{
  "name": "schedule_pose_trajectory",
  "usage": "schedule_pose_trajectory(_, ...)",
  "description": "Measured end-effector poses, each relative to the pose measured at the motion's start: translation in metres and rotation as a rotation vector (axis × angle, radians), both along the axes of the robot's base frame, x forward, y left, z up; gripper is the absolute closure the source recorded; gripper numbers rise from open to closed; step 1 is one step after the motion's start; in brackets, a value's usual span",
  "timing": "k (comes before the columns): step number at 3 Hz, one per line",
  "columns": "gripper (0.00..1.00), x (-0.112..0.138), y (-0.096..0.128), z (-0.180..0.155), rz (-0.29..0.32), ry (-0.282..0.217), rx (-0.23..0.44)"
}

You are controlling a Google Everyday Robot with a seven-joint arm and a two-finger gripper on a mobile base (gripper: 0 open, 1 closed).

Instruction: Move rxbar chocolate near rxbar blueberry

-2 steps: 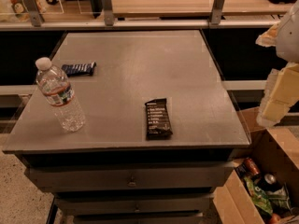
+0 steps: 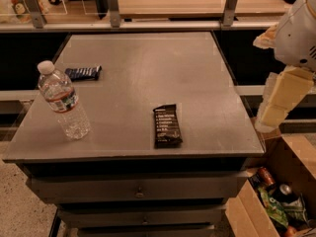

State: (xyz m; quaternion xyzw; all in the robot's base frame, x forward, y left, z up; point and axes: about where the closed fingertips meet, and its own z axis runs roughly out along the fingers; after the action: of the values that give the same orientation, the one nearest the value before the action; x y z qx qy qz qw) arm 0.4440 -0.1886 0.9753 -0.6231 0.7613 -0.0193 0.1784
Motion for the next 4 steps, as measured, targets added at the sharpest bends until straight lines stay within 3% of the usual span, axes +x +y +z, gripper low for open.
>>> schedule_pose_trajectory(2,0.0,0.025,0.085,-0.022,0.169,0.015,0.0)
schedule_pose_trajectory(4,0.0,0.057,0.113,-0.078,0.202,0.11,0.0)
